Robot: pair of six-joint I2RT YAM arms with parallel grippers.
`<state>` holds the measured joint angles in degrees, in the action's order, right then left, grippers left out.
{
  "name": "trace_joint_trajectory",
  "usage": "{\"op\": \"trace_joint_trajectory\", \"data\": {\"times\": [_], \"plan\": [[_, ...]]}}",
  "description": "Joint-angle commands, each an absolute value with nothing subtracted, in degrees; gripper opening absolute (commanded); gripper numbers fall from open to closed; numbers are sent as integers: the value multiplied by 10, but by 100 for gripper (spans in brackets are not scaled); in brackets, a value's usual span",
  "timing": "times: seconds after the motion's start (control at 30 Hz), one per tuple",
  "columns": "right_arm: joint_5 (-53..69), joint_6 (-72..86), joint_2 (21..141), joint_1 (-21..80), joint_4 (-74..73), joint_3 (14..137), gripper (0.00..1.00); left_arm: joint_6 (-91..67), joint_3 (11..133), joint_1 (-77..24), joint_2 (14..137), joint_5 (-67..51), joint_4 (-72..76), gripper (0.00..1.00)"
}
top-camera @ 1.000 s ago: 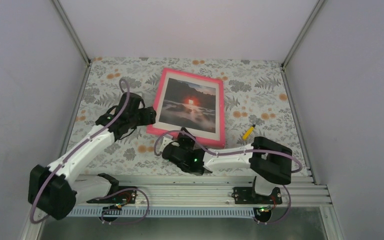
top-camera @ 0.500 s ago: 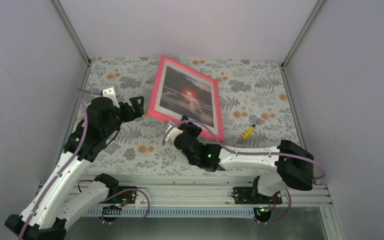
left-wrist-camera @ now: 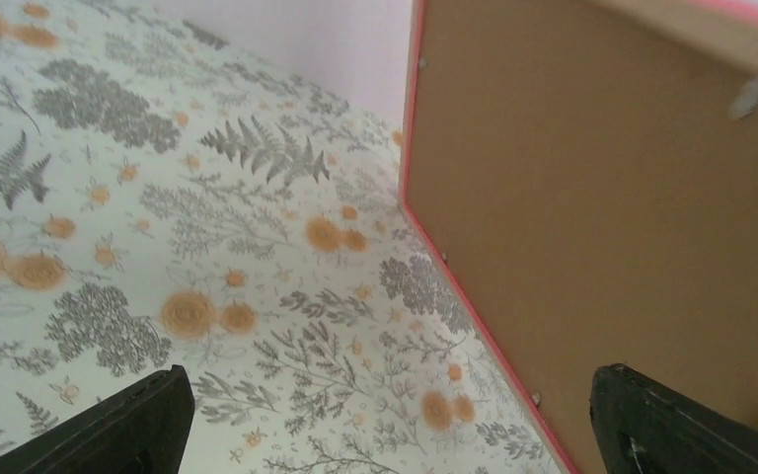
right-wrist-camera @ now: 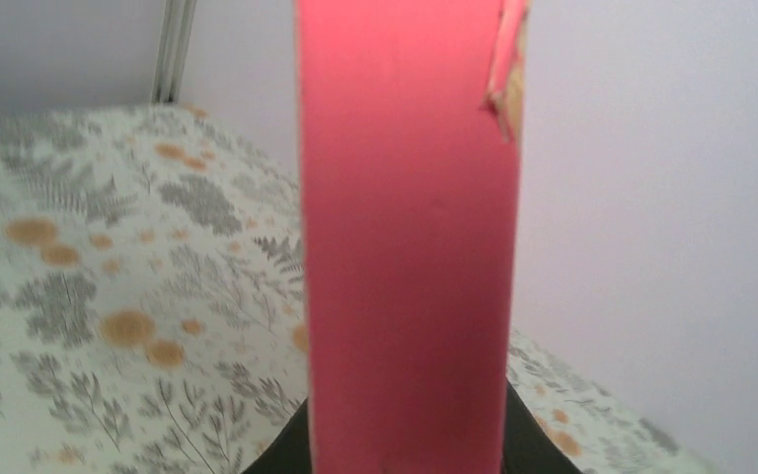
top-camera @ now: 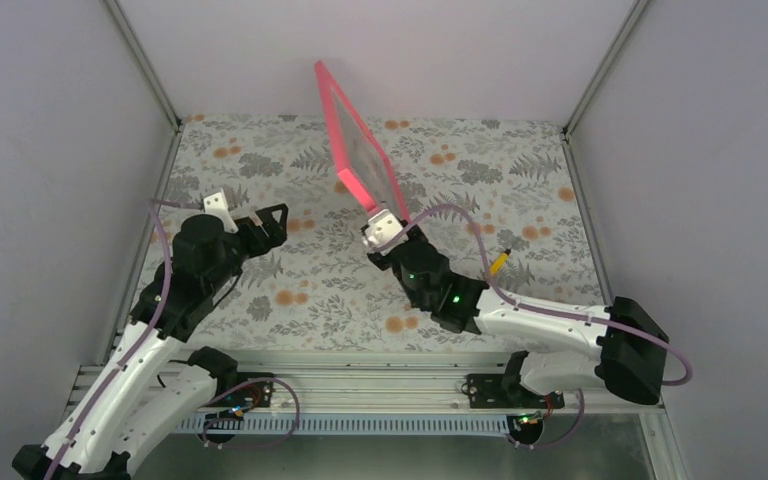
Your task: Take the photo out of the frame
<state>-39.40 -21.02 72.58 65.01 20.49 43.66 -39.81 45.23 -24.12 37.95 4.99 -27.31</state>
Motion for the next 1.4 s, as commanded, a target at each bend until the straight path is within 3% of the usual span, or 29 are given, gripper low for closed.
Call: {"op": "trace_joint_trajectory", "data": {"times": [0.0, 0.3, 0.67, 1.2, 1.37], "plan": [[-325, -40, 686, 623, 325, 414, 4, -432, 421, -238, 376, 15, -227, 100], [-241, 240, 650, 533, 352, 345, 4, -488, 344, -238, 395, -39, -149, 100], [-253, 553, 701, 494, 235, 338, 4, -576, 238, -227, 469, -152, 15, 100], [-167, 758, 794, 484, 198, 312, 4, -713, 123, -193, 594, -236, 259, 100], [-140, 788, 812, 483, 205, 305, 4, -736, 106, -191, 639, -250, 333, 95]]}}
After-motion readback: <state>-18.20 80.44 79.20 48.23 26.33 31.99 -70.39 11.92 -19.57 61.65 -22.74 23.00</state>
